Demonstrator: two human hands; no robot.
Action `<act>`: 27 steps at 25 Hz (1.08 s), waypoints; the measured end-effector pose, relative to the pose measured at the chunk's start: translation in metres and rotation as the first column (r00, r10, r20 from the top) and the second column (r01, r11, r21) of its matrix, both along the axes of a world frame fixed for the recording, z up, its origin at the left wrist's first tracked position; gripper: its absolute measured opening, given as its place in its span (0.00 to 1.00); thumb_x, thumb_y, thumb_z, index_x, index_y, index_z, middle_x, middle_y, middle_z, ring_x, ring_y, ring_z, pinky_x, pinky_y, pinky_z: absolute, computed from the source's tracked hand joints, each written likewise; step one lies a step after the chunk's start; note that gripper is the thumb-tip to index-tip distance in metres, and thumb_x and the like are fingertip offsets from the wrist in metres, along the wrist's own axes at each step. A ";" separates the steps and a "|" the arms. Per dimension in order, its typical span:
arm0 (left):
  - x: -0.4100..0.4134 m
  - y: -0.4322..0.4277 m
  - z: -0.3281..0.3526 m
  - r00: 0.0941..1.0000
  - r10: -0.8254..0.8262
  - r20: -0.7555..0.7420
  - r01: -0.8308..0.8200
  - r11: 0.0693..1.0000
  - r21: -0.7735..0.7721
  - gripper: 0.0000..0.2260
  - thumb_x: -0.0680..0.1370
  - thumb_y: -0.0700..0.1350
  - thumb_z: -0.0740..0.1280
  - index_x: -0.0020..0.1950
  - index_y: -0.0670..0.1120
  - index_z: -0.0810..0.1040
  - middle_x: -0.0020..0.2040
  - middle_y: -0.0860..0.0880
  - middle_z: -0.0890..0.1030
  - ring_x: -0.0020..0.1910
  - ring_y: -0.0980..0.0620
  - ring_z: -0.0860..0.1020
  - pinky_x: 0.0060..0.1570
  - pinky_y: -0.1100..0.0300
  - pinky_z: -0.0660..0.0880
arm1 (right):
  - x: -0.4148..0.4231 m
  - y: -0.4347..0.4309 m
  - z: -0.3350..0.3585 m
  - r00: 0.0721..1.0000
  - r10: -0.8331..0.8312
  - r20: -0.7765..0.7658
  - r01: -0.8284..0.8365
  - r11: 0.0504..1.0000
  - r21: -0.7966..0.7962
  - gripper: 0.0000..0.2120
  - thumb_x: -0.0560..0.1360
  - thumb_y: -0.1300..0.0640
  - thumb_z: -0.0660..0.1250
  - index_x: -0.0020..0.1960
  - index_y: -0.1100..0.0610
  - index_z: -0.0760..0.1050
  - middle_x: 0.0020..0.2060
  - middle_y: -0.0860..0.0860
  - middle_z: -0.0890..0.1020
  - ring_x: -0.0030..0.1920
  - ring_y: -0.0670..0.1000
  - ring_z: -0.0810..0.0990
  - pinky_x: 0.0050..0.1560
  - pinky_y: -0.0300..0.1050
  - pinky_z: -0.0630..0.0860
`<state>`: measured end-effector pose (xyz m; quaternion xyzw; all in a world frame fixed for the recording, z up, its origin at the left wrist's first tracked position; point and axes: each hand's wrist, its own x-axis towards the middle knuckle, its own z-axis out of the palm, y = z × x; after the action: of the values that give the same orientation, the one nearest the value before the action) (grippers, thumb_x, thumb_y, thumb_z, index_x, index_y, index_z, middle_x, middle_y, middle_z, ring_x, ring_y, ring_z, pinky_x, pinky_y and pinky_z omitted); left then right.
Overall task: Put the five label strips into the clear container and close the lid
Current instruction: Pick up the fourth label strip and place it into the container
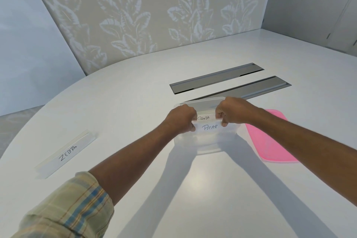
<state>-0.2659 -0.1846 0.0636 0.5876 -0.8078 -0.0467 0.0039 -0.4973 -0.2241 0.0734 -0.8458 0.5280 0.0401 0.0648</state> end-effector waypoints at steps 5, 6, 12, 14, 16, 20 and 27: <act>-0.003 -0.004 -0.006 0.994 -0.069 0.083 0.064 0.996 0.068 0.14 0.75 0.44 0.76 0.61 0.49 0.85 0.57 0.48 0.85 0.56 0.45 0.83 0.50 0.53 0.81 | 0.002 0.000 -0.010 0.997 0.058 -0.042 -0.058 0.998 -0.011 0.13 0.69 0.61 0.79 0.51 0.49 0.86 0.46 0.44 0.87 0.41 0.49 0.79 0.38 0.41 0.72; -0.003 -0.005 -0.006 0.992 -0.083 0.098 0.075 0.994 0.085 0.13 0.75 0.43 0.76 0.59 0.49 0.86 0.55 0.48 0.85 0.55 0.45 0.83 0.50 0.52 0.82 | 0.003 0.001 -0.012 0.996 0.067 -0.050 -0.068 0.997 -0.019 0.13 0.69 0.63 0.76 0.50 0.49 0.86 0.45 0.44 0.87 0.40 0.48 0.78 0.36 0.40 0.71; 0.000 -0.015 -0.007 0.979 -0.153 0.134 0.127 0.975 0.181 0.11 0.75 0.42 0.75 0.57 0.48 0.86 0.53 0.50 0.86 0.55 0.48 0.82 0.51 0.51 0.83 | 0.006 -0.001 -0.017 0.992 0.113 -0.054 -0.114 0.993 -0.020 0.15 0.71 0.65 0.71 0.50 0.48 0.87 0.36 0.40 0.78 0.45 0.46 0.76 0.38 0.42 0.70; -0.001 -0.017 -0.012 0.979 -0.155 0.129 0.128 0.972 0.196 0.11 0.75 0.41 0.75 0.57 0.48 0.86 0.53 0.49 0.86 0.55 0.47 0.82 0.52 0.50 0.83 | 0.007 -0.003 -0.019 0.992 0.117 -0.047 -0.118 0.993 -0.013 0.15 0.71 0.64 0.72 0.51 0.48 0.87 0.38 0.40 0.80 0.48 0.46 0.76 0.39 0.42 0.70; -0.001 -0.018 -0.015 0.977 -0.164 0.137 0.135 0.971 0.198 0.11 0.75 0.40 0.74 0.57 0.48 0.86 0.53 0.49 0.86 0.55 0.46 0.82 0.53 0.50 0.82 | 0.006 -0.005 -0.022 0.994 0.106 -0.033 -0.106 0.994 -0.008 0.14 0.72 0.64 0.72 0.50 0.47 0.87 0.42 0.41 0.85 0.46 0.45 0.74 0.38 0.41 0.69; 0.001 -0.020 -0.018 0.979 -0.158 0.128 0.133 0.973 0.190 0.11 0.75 0.40 0.74 0.57 0.48 0.87 0.54 0.49 0.86 0.55 0.46 0.83 0.53 0.50 0.82 | 0.004 -0.007 -0.024 0.995 0.095 -0.012 -0.095 0.995 0.019 0.14 0.71 0.64 0.72 0.49 0.47 0.87 0.44 0.41 0.86 0.45 0.44 0.75 0.40 0.43 0.75; 0.007 -0.017 -0.015 0.994 -0.104 -0.038 0.108 0.986 0.125 0.16 0.76 0.44 0.76 0.63 0.48 0.85 0.55 0.50 0.88 0.58 0.50 0.82 0.58 0.54 0.79 | -0.001 -0.012 -0.025 0.985 0.066 0.160 -0.087 0.988 0.129 0.12 0.70 0.66 0.79 0.50 0.54 0.87 0.44 0.48 0.88 0.46 0.48 0.87 0.50 0.49 0.85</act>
<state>-0.2587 -0.2015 0.0488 0.5418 -0.8333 -0.1072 -0.0230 -0.4979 -0.2362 0.0481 -0.8596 0.4846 0.0122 0.1616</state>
